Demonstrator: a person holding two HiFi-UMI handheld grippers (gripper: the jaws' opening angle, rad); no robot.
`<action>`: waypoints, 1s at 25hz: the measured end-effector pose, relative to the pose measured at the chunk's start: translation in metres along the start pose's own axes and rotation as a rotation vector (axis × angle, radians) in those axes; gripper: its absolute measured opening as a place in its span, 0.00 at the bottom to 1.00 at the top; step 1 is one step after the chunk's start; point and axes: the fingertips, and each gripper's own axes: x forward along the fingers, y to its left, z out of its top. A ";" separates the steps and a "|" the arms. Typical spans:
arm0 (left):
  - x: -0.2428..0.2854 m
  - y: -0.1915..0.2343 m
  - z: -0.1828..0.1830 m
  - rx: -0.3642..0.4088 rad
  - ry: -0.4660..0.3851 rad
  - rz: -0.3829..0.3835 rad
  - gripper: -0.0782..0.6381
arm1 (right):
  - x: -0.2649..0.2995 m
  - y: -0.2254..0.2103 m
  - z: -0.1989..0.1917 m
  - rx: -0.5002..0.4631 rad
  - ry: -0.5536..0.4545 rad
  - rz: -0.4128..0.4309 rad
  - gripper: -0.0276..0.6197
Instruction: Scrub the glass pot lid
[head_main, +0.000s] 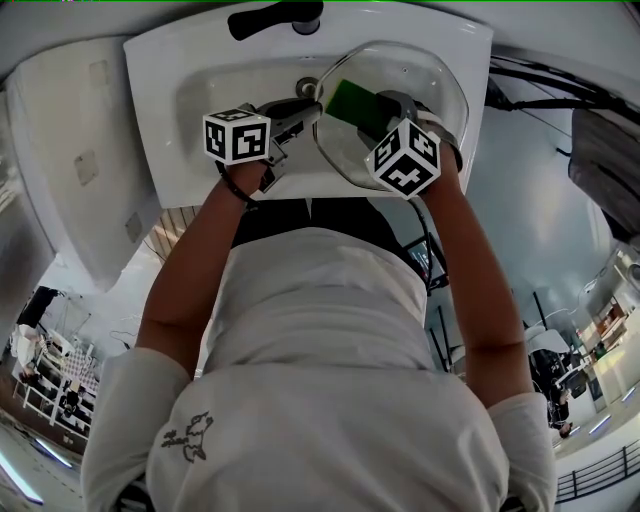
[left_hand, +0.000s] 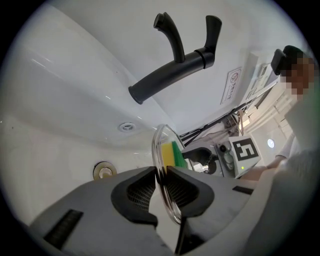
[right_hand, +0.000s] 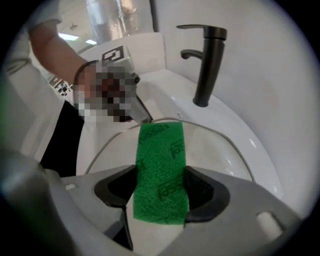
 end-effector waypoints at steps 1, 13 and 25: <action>0.000 0.000 0.000 -0.002 -0.004 0.000 0.21 | 0.000 0.008 -0.002 -0.027 -0.003 0.017 0.49; -0.001 0.000 0.002 -0.005 -0.010 0.002 0.20 | -0.025 0.076 -0.068 -0.190 0.105 0.241 0.49; 0.001 -0.001 0.002 0.003 0.005 -0.001 0.20 | -0.021 0.027 0.040 0.315 -0.205 0.069 0.50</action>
